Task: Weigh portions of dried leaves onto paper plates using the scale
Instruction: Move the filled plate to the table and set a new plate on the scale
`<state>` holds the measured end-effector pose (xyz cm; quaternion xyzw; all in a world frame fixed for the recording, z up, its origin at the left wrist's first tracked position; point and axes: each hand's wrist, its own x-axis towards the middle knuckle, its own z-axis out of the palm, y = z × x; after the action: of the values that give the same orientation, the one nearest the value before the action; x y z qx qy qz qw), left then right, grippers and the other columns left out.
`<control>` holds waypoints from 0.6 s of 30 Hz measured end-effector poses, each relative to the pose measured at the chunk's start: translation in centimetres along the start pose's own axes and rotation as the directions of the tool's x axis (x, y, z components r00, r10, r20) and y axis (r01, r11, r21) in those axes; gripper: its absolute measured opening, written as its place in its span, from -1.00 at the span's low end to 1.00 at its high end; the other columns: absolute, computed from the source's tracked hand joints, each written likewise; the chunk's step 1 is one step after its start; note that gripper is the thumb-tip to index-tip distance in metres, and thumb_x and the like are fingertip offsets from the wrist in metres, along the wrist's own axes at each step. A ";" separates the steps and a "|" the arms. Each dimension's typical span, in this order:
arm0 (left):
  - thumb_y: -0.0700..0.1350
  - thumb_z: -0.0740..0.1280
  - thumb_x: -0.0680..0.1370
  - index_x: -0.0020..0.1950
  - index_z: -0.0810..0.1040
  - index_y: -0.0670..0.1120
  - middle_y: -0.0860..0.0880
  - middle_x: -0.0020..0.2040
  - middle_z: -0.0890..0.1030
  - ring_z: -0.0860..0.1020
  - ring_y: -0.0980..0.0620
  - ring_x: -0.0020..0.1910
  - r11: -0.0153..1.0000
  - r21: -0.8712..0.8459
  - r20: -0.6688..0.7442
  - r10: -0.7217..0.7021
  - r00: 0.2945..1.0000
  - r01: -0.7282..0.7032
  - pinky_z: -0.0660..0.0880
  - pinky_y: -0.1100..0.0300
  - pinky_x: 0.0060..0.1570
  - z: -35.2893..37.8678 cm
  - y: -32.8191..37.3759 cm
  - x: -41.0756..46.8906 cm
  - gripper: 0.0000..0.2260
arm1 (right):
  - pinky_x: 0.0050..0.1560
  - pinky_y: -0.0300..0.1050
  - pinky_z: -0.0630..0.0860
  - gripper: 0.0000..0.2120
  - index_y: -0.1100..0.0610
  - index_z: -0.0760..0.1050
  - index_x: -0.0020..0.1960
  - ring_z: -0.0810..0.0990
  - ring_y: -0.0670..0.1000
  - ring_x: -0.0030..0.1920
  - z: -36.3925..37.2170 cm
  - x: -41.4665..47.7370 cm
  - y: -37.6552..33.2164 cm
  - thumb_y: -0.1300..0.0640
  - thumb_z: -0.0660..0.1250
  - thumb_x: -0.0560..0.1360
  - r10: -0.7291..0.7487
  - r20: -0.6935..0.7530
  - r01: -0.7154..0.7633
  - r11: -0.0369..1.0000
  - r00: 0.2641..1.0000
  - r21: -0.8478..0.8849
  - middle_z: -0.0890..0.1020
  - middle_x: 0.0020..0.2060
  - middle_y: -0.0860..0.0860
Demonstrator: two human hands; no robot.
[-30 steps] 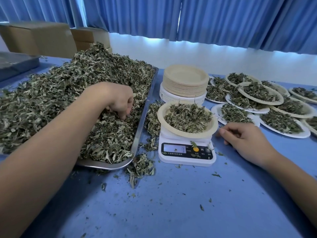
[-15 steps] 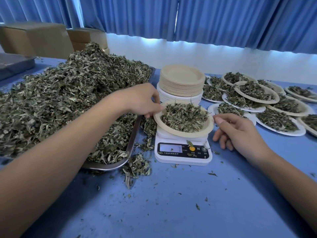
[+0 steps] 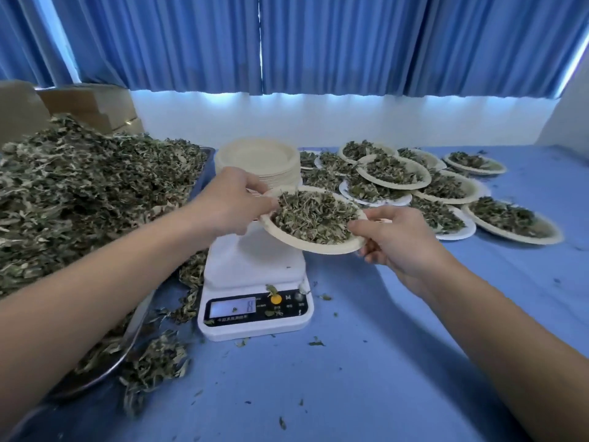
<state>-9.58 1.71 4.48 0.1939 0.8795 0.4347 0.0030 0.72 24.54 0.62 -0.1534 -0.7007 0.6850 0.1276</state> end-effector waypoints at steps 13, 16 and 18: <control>-0.22 0.38 0.59 -0.02 0.59 -0.11 -0.08 -0.33 0.53 0.44 0.00 -0.45 0.954 -0.300 0.177 0.060 0.982 -0.004 0.40 0.18 -0.42 17.8 13.4 10.2 -0.97 | -0.55 -0.24 0.53 -0.95 0.24 0.53 0.02 0.52 -0.07 -0.60 -19.1 5.6 -2.9 0.29 0.37 0.57 0.023 -0.404 -0.078 0.990 0.914 -0.121 0.56 -0.55 0.06; -0.25 0.37 0.59 0.03 0.60 -0.24 -0.19 -0.20 0.60 0.54 -0.07 -0.30 0.935 -0.350 0.222 0.031 0.975 0.050 0.47 0.10 -0.30 21.9 16.8 12.6 -0.93 | -0.59 -0.28 0.49 -0.98 0.26 0.52 -0.03 0.52 -0.08 -0.63 -23.0 7.3 -2.9 0.31 0.34 0.59 0.016 -0.478 -0.094 0.986 0.878 -0.140 0.57 -0.60 0.07; -0.25 0.40 0.59 0.16 0.57 -0.31 -0.17 -0.13 0.62 0.57 0.00 -0.40 0.914 -0.396 0.242 0.008 0.970 0.092 0.57 0.16 -0.30 24.7 18.8 14.2 -0.80 | -0.61 -0.28 0.48 -0.98 0.30 0.51 0.02 0.51 -0.08 -0.65 -25.3 8.7 -2.9 0.33 0.32 0.59 0.012 -0.524 -0.100 0.985 0.852 -0.140 0.57 -0.61 0.08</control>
<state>-12.02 35.69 5.86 0.2207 0.7678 0.5803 0.1580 2.49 51.21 3.94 -0.3635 -0.6883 0.5622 0.2796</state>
